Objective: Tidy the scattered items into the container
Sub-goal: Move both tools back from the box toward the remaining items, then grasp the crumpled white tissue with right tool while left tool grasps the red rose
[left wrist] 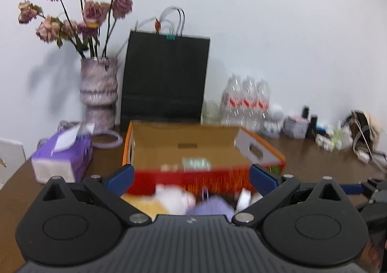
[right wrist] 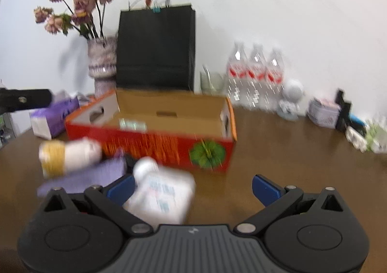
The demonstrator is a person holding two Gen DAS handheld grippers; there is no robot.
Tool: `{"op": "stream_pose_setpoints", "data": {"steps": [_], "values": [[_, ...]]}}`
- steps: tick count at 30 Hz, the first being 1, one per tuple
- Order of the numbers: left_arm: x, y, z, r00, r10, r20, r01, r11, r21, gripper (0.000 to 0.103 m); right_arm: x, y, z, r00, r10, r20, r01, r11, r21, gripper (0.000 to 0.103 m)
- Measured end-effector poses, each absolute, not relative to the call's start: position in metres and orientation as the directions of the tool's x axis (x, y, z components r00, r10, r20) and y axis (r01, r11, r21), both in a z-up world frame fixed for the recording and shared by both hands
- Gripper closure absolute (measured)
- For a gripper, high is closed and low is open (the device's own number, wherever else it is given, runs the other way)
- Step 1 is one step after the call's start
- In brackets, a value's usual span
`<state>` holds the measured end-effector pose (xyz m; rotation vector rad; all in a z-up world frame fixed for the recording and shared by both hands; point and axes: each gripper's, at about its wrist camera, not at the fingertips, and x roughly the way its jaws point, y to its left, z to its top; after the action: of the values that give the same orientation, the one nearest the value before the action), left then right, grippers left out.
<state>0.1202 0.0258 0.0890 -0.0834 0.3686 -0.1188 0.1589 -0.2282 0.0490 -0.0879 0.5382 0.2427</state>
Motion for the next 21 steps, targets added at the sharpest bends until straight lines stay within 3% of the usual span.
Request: {"op": "stream_pose_setpoints", "data": {"steps": [8, 21], "values": [[0.101, 0.014, 0.046, 0.852, -0.19, -0.489, 0.137, 0.98, -0.142, 0.0, 0.115, -0.241, 0.017, 0.8, 0.246, -0.548, -0.259, 0.964, 0.056, 0.0], [0.097, -0.001, 0.028, 0.795, -0.289, -0.534, 0.231, 0.957, -0.175, 0.006, 0.114, -0.199, 0.011, 0.759, 0.332, -0.56, -0.376, 0.926, 0.039, 0.0]]}}
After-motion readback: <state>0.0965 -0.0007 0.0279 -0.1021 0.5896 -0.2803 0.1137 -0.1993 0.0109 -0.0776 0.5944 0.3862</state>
